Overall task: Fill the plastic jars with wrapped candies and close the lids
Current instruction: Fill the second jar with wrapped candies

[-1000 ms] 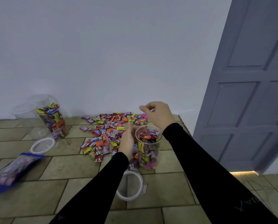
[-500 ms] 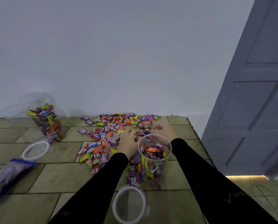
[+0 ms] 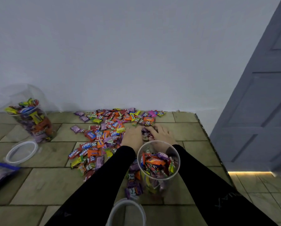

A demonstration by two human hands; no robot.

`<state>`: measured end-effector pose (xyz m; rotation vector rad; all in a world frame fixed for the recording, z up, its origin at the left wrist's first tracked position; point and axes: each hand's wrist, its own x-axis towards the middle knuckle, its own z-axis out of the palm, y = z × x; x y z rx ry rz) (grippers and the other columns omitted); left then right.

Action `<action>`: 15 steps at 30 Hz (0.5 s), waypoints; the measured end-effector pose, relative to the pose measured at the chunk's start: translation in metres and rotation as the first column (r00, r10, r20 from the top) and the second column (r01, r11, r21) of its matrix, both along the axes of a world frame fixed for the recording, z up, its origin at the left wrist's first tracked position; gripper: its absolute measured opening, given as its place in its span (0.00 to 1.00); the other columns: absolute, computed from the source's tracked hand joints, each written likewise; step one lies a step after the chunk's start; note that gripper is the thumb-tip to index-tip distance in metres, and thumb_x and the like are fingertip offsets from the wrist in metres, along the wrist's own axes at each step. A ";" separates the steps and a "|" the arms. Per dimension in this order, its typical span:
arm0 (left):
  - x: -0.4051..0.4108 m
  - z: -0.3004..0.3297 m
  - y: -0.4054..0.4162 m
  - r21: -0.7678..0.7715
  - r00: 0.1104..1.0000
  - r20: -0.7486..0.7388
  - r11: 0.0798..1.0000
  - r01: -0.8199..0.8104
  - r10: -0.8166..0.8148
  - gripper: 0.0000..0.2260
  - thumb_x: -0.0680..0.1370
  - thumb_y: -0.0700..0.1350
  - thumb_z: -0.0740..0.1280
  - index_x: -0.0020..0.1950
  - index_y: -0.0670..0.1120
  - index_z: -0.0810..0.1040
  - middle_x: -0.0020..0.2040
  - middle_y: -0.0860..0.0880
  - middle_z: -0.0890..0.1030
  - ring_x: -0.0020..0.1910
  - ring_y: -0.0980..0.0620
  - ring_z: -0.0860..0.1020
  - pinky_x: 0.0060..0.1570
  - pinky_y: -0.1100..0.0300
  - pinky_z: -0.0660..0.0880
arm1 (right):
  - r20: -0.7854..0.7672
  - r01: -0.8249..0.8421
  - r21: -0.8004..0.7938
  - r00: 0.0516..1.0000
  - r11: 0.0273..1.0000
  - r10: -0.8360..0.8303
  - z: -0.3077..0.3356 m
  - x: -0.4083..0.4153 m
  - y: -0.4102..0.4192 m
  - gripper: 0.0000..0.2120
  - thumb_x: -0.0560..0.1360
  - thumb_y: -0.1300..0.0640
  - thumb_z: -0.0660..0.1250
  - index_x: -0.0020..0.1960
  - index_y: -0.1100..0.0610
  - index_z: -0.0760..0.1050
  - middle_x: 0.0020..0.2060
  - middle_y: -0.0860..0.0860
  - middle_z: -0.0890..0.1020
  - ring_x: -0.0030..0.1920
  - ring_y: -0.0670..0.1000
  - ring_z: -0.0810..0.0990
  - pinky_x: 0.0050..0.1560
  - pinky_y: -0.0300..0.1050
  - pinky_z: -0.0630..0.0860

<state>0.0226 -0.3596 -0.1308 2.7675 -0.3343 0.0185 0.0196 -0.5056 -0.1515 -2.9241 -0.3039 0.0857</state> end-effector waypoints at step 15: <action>-0.007 -0.005 0.000 -0.185 0.996 -0.004 0.979 -0.086 0.087 0.25 0.76 0.45 0.71 0.70 0.46 0.66 0.62 0.42 0.65 0.63 0.43 0.63 0.56 0.55 0.64 | 0.060 -0.039 0.560 0.998 0.828 0.006 0.001 0.011 -0.001 0.20 0.79 0.65 0.60 0.68 0.50 0.70 0.62 0.56 0.73 0.60 0.52 0.73 0.51 0.31 0.62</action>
